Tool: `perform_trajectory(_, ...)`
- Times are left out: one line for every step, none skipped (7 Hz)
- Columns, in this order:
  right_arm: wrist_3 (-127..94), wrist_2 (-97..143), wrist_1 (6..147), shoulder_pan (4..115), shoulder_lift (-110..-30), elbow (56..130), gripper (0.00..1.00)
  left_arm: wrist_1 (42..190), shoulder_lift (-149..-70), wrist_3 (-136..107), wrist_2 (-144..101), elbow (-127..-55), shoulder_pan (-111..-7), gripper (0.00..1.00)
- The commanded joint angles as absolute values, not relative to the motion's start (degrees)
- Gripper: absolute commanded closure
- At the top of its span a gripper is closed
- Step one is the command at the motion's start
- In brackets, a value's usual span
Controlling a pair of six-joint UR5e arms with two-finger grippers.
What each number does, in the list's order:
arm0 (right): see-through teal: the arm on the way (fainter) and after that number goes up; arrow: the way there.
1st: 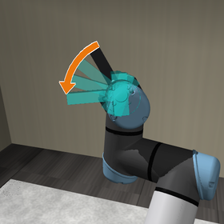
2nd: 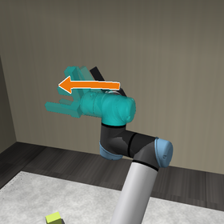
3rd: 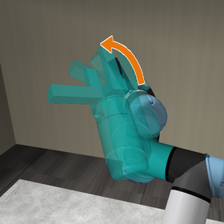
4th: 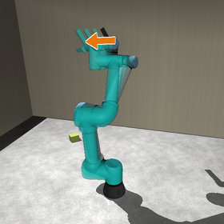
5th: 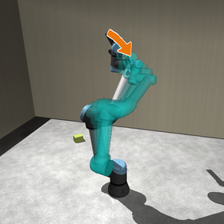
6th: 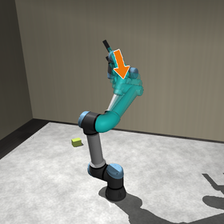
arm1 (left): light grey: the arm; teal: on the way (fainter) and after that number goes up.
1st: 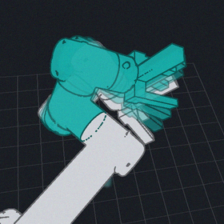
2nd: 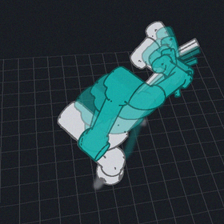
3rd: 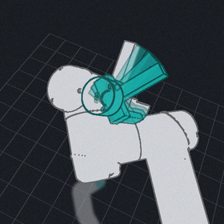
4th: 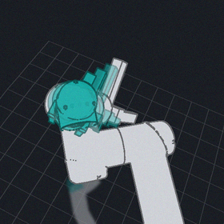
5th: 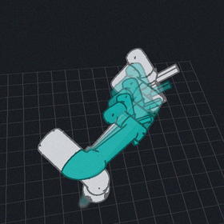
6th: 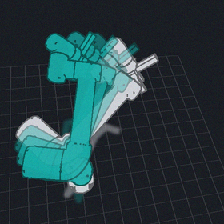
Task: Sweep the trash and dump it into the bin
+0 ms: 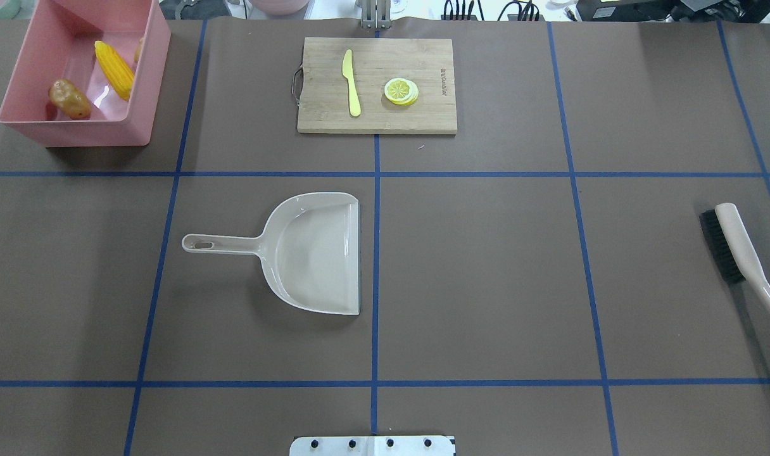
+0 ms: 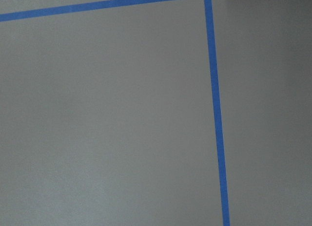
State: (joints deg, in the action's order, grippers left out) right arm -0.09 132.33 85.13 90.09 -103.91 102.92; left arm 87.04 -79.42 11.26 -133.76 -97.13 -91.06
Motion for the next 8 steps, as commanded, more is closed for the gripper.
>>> perform_trajectory(-0.09, 132.19, 85.17, 90.09, -103.97, 102.75, 0.00, 87.10, -79.54, 11.25, -133.77, -97.29, -91.06, 0.02)
perform_trajectory(-0.09, 132.27, 85.17, 90.09, -103.89, 102.83, 0.00, 87.01, -79.45, 11.25, -133.77, -97.29, -91.14, 0.02)
perform_trajectory(0.00, 132.28, 85.17, 90.09, -103.97, 102.92, 0.00, 87.01, -79.45, 11.25, -133.77, -97.29, -91.14, 0.02)
perform_trajectory(0.00, 132.28, 85.17, 90.09, -103.97, 103.01, 0.00, 87.01, -79.37, 11.25, -133.77, -97.38, -91.14, 0.02)
perform_trajectory(0.00, 132.28, 85.17, 90.09, -103.97, 103.01, 0.00, 87.01, -79.19, 11.25, -133.77, -97.38, -91.14, 0.02)
perform_trajectory(0.00, 132.28, 85.17, 90.09, -104.06, 103.01, 0.00, 87.01, -79.10, 11.25, -133.77, -97.38, -91.14, 0.02)
perform_trajectory(0.00, 132.10, 85.25, 90.17, -104.32, 102.92, 0.00, 87.01, -79.19, 11.25, -133.77, -97.38, -91.14, 0.02)
perform_trajectory(0.00, 132.01, 85.17, 90.09, -104.50, 102.92, 0.00, 87.10, -79.28, 11.16, -133.77, -97.38, -91.14, 0.02)
